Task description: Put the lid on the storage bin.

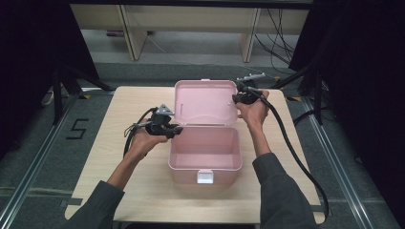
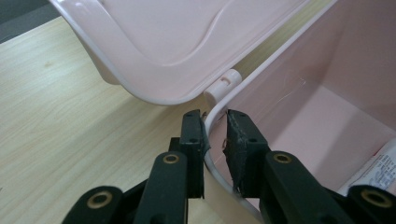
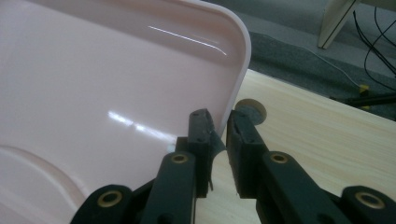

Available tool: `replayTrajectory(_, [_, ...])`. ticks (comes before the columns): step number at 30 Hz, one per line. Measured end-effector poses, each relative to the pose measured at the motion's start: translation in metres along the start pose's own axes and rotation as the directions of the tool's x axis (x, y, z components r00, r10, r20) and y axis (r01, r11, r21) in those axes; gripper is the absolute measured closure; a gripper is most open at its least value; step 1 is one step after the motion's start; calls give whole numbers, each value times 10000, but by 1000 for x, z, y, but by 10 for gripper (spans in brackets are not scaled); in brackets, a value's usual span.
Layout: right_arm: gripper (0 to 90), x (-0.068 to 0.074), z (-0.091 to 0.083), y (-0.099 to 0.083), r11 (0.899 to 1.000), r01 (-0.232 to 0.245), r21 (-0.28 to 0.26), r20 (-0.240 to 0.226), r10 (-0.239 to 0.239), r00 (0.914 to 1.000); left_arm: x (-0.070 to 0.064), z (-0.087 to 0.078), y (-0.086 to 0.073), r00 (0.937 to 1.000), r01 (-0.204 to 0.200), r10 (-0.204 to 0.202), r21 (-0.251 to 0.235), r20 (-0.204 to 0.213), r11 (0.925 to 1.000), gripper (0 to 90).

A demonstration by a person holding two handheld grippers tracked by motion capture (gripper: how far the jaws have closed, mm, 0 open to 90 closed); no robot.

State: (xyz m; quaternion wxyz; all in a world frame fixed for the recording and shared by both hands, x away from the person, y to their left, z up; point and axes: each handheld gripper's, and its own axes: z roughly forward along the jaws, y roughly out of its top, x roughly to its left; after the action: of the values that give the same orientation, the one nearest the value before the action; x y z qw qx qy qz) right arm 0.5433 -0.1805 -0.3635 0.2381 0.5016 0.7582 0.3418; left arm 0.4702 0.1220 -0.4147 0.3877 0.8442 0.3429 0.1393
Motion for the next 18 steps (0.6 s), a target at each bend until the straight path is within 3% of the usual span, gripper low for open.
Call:
replayTrajectory(3, [812, -2, -7, 0, 9972, 640, -390, 22, -640, 9979, 0, 0, -1, 10000, 0, 0, -25, -23, 10000, 765])
replayTrajectory(7, [820, 2, -15, -1, 9961, 478, -741, 63, -474, 9989, 0, -1, -1, 10000, -9, 8, -38, -69, 10000, 765])
replayTrajectory(9, [821, 2, -19, -1, 9923, 819, -924, 60, -817, 9966, 0, -1, -1, 9999, 30, -31, -49, -108, 10000, 764])
replayTrajectory(11, [824, 5, -24, -3, 9929, 543, -1055, 43, -541, 9985, -1, -1, -1, 9999, -2, 1, -45, -143, 10000, 764])
replayTrajectory(13, [824, 2, -30, -5, 9893, 913, -1137, -5, -920, 9958, -1, -1, -2, 9999, 13, -14, -64, -124, 10000, 764])
replayTrajectory(14, [824, 4, -32, -5, 9913, 688, -1123, -24, -695, 9976, -1, -1, -2, 9999, 15, -16, -62, -128, 10000, 764])
replayTrajectory(15, [824, 3, -33, -5, 9873, 951, -1272, -24, -962, 9954, -1, -1, -2, 9999, 11, -11, -60, -129, 10000, 764])
replayTrajectory(18, [827, 4, -39, -7, 9869, 879, -1351, -111, -902, 9959, -1, -1, -1, 9999, 9, -10, -53, -150, 10000, 764])
